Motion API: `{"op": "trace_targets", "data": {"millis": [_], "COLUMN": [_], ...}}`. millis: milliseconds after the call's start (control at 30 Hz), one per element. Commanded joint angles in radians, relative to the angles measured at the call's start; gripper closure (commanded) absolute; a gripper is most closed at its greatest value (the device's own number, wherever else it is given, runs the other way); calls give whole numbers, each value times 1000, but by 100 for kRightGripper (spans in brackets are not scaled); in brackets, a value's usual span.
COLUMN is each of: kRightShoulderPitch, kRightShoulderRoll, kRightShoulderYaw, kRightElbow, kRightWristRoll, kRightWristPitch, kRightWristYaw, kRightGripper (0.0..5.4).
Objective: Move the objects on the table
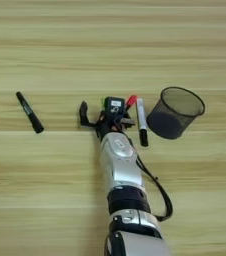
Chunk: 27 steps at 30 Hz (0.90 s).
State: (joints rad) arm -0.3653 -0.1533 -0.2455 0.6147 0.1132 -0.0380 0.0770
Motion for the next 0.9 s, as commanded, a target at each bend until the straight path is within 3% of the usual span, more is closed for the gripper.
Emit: {"op": "trace_targets", "data": {"millis": [33,300,900], "kRightShoulderPitch": [-83,-98,-79], "kRightShoulderRoll": [-33,-18,8], "kRightShoulderYaw": [-11,-35,-23], "kRightElbow": [-26,-6,-58], "kRightWristRoll": [20,106,165], "kRightWristPitch": [-9,58,155], "kRightWristYaw": [4,69,131], "kRightGripper": [4,4,4]}}
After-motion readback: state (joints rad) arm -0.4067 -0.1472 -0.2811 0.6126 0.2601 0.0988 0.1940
